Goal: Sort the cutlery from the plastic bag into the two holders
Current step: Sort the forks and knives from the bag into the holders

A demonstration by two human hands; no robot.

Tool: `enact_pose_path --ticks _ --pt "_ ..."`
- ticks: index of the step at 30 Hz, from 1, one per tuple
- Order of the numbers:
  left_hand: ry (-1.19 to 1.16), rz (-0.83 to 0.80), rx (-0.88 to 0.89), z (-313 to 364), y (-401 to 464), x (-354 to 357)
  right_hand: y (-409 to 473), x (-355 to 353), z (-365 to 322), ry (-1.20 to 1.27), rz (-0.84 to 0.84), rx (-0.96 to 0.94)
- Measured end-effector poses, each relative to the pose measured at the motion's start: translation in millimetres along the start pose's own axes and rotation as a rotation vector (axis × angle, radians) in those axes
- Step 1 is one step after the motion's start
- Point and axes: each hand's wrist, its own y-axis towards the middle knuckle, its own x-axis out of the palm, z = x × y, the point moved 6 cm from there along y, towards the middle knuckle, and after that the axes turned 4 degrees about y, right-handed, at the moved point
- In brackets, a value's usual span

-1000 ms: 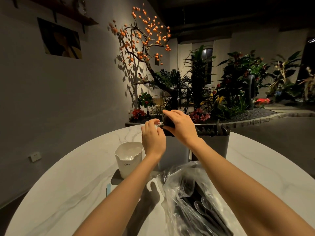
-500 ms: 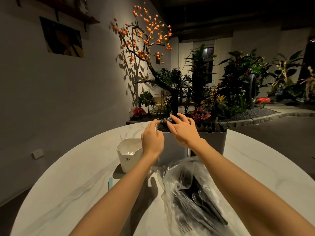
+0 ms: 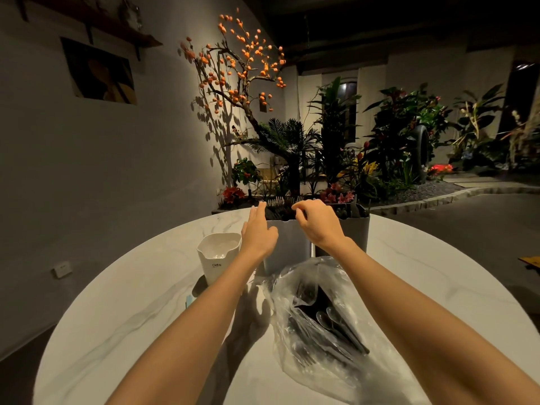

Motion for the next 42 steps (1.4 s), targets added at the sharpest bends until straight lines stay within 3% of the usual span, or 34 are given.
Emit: enact_pose_path --ticks 4,6,14,27,37,42 --pt "-0.007 0.167 0.224 24.3 -18.0 -11.3 -6.1 -3.3 -5.0 0.031 0.000 -0.047" --pt "-0.060 0.200 0.256 34.5 -25.7 -14.3 -11.6 -12.8 -8.0 0.013 0.062 -0.067" --pt "-0.235 0.037 0.182 46.2 -64.2 1.3 -53.1 -30.4 -9.6 0.156 0.057 0.076" --pt "-0.249 0.012 0.123 31.7 -117.5 36.5 -121.4 -19.8 12.8 0.247 0.020 0.228" --pt "-0.047 0.042 0.152 -1.2 -136.8 52.8 -153.2 19.3 46.5 -0.010 -0.296 0.320" --pt "-0.033 0.007 0.135 -10.8 -131.7 54.9 -161.7 30.5 49.6 0.009 -0.574 0.337"
